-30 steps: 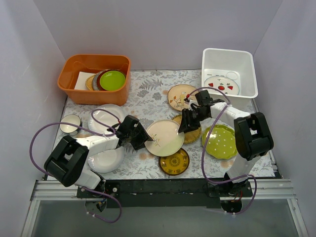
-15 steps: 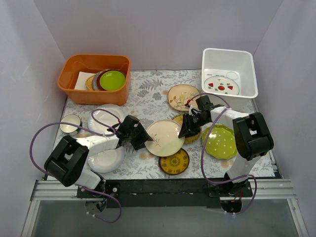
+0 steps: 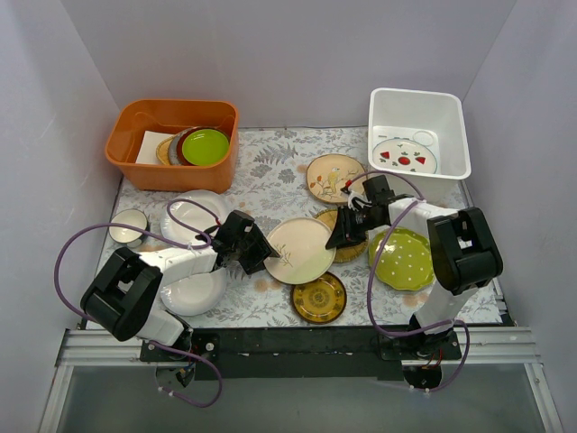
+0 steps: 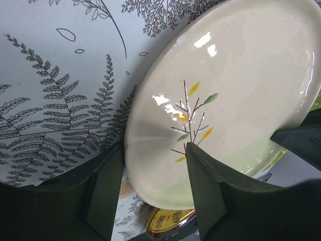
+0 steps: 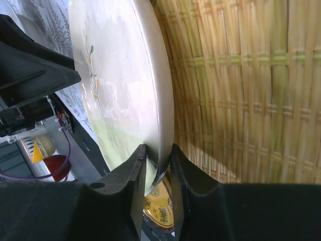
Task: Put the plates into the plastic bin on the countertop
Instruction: Pick up the plate at the center of the board.
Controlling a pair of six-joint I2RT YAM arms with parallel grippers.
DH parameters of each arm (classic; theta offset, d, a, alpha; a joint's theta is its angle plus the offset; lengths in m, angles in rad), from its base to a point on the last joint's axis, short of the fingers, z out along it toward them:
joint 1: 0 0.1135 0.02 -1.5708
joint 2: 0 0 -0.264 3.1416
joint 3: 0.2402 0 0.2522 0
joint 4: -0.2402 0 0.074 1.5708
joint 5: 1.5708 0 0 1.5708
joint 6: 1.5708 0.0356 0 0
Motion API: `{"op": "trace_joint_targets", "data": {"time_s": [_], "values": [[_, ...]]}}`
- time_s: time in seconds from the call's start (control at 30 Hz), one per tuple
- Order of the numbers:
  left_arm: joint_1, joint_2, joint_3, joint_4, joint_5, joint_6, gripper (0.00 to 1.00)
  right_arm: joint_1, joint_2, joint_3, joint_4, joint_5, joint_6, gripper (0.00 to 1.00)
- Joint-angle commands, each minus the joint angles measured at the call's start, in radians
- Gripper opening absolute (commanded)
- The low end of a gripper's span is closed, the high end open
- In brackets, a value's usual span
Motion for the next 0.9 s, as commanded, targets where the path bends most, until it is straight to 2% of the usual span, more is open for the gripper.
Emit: {"op": "trace_joint_targets", "data": {"time_s": [0.0, 0.2, 0.73, 0.87], "values": [[-0.016, 0.021, -0.020, -0.075, -0.035, 0.018, 0.52, 0.015, -0.060, -0.010, 0.062, -0.090, 0.015, 0.06], [-0.016, -0.008, 0.004, -0.111, -0.049, 0.032, 0.55, 0.015, -0.093, 0.004, 0.068, -0.101, 0.038, 0.02], [-0.016, -0.113, 0.196, -0.318, -0.130, 0.093, 0.64, 0.015, -0.172, 0.100, 0.013, -0.078, 0.072, 0.01], [-0.016, -0.155, 0.259, -0.372, -0.145, 0.104, 0.70, 0.015, -0.185, 0.132, -0.003, -0.076, 0.080, 0.01]]}}
